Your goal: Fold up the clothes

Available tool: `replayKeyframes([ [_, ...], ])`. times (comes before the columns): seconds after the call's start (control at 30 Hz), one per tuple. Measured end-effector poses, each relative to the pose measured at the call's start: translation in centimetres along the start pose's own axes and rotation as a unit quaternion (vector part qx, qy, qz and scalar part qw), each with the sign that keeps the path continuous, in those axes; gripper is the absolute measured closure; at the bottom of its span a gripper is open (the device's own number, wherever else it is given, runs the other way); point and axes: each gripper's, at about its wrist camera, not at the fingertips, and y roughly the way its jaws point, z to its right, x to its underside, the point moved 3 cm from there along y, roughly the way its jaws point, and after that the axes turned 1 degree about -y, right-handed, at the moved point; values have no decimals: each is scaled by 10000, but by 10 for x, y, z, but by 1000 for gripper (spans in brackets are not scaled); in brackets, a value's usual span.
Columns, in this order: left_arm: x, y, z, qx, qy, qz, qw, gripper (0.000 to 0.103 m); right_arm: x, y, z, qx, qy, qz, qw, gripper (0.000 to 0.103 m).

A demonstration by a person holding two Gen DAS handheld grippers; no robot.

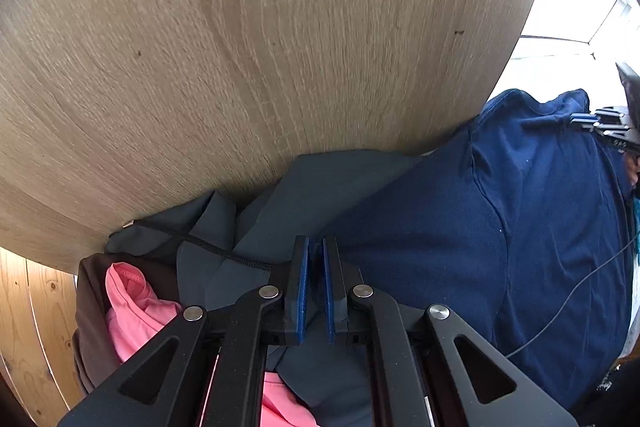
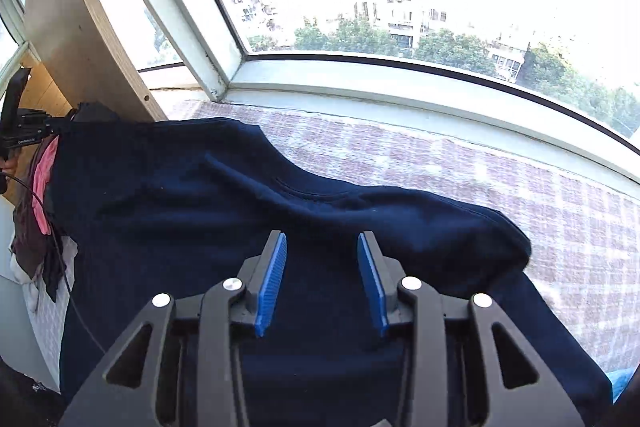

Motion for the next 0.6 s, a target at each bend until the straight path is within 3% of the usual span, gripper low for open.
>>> replayKeyframes([
  [0.07,3,-7,-3,-67,-1,43,10000,84,10,-11,30,273,207,-74,9994,65],
  [0.23,5,-48,-4,-666,-6,240,9975,86,-54,-8,84,815,130,-223,9963,65],
  [0.3,-3,-66,36,-429,416,457,9972,85,-69,-6,88,778,40,-244,9967,65],
  [0.4,-27,-70,117,-117,1390,573,9886,81,-80,1,87,529,-99,-214,9983,65],
  [0.53,-73,-26,223,211,2450,550,9677,73,-86,20,69,545,-621,-425,9957,65],
  [0.6,-86,-6,238,193,2550,442,9657,73,-87,24,68,500,-751,-554,9944,65],
])
